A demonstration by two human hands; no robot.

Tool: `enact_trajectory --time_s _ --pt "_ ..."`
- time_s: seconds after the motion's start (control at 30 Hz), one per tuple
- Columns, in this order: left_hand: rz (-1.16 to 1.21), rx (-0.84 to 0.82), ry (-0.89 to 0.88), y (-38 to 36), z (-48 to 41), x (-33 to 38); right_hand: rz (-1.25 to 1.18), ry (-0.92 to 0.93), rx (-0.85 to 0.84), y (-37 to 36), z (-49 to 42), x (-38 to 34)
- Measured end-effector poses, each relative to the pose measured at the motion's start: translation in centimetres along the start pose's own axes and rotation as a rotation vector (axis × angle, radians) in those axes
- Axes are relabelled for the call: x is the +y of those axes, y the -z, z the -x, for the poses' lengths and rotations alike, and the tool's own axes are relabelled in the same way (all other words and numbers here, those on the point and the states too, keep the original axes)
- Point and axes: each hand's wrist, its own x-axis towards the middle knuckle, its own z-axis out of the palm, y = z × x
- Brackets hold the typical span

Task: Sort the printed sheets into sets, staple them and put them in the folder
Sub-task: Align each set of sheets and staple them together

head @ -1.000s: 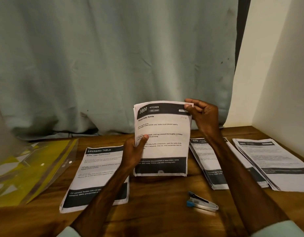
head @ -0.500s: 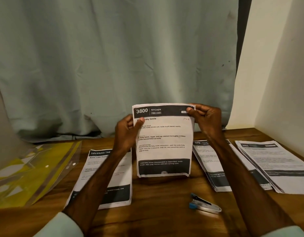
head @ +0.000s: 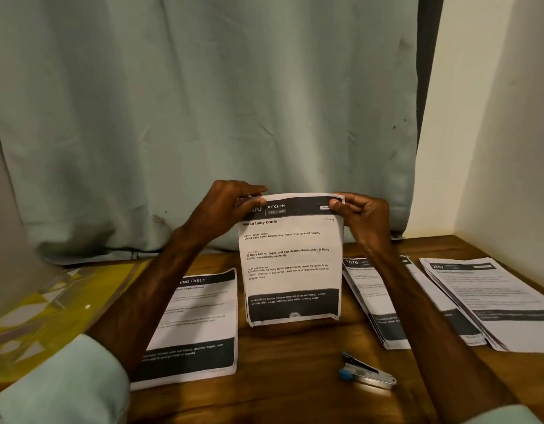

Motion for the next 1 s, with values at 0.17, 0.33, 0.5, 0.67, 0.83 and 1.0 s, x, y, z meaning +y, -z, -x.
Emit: enact_trajectory --time_s 0.17,0.33,0.5,0.67,0.83,1.0 --pt "-0.135 -0.101 -0.031 -0.6 -1.7 1.0 -0.008 0.018 -0.02 -0.2 0.2 -0.5" --pt "-0.097 -0.163 -0.018 -1.0 -4.1 2.3 -0.024 0.016 -0.04 -0.3 0.4 -1.0" --pt "-0.075 -0.139 -0.06 -1.4 -4.4 2.9 -0.031 0.005 -0.038 0.0 0.2 -1.0" --pt "-0.23 -0.022 -0.229 -1.7 -3.8 3.9 -0.05 0.0 -0.043 -0.1 0.2 -1.2" --pt "-0.321 -0.033 -0.33 -1.7 -3.2 4.2 -0.076 -0.013 -0.043 -0.1 0.3 -1.2" --pt "-0.337 -0.036 -0.385 -2.1 -3.2 4.2 -0.088 -0.025 -0.064 0.1 0.4 -1.3"
